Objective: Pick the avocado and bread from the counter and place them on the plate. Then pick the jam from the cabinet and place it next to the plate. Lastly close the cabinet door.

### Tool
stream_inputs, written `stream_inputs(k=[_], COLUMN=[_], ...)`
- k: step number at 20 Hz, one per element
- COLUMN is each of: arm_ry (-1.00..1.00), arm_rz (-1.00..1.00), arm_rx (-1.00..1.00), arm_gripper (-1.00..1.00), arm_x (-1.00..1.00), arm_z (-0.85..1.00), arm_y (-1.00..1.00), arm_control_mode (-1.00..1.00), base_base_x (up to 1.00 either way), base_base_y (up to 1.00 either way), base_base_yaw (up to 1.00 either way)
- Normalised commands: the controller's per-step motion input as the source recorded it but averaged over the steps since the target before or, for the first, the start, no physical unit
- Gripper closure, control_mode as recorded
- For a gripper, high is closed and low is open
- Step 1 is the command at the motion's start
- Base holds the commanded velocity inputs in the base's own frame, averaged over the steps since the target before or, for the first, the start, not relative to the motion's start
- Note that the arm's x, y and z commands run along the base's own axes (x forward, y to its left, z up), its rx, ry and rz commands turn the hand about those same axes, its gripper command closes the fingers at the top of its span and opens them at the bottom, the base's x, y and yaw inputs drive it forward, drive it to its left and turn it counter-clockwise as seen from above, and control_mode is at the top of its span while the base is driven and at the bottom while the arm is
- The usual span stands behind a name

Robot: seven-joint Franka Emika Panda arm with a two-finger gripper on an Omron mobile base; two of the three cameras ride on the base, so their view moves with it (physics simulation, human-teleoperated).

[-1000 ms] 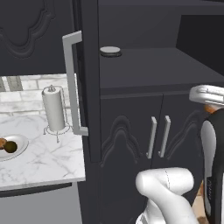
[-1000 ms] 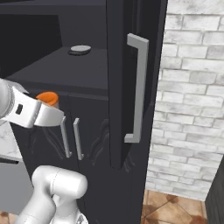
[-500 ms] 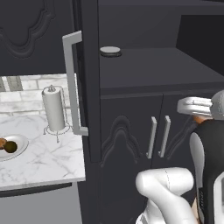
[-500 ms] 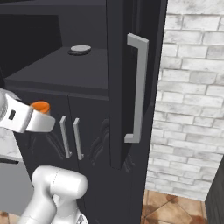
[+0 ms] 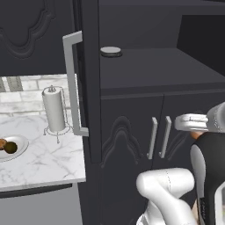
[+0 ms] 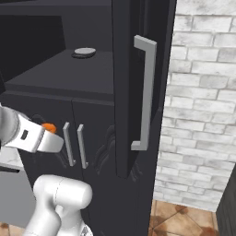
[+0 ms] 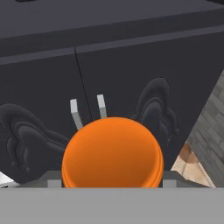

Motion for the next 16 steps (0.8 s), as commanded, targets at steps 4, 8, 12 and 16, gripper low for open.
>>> stream_inputs(k=[4, 8, 12, 16], arm_ry=[0.04, 0.00, 0.00, 0.00], arm_rz=[0.02, 0.00, 0.00, 0.00], arm_rx=[0.00, 0.00, 0.00, 0.00], arm_gripper=[1.00, 1.00, 1.00, 1.00], arm_x=[0.00, -0.12, -0.24, -0.28], arm_z=[-0.31, -0.04, 0.00, 0.00], arm_y=[0.00, 0.00, 0.00, 0.00], arm_control_mode=[-1.00, -1.00, -1.00, -1.00], base_base_x=[0.00, 0.00, 0.00, 0.00], base_base_y=[0.00, 0.00, 0.00, 0.00], base_base_yaw=[0.00, 0.00, 0.00, 0.00])
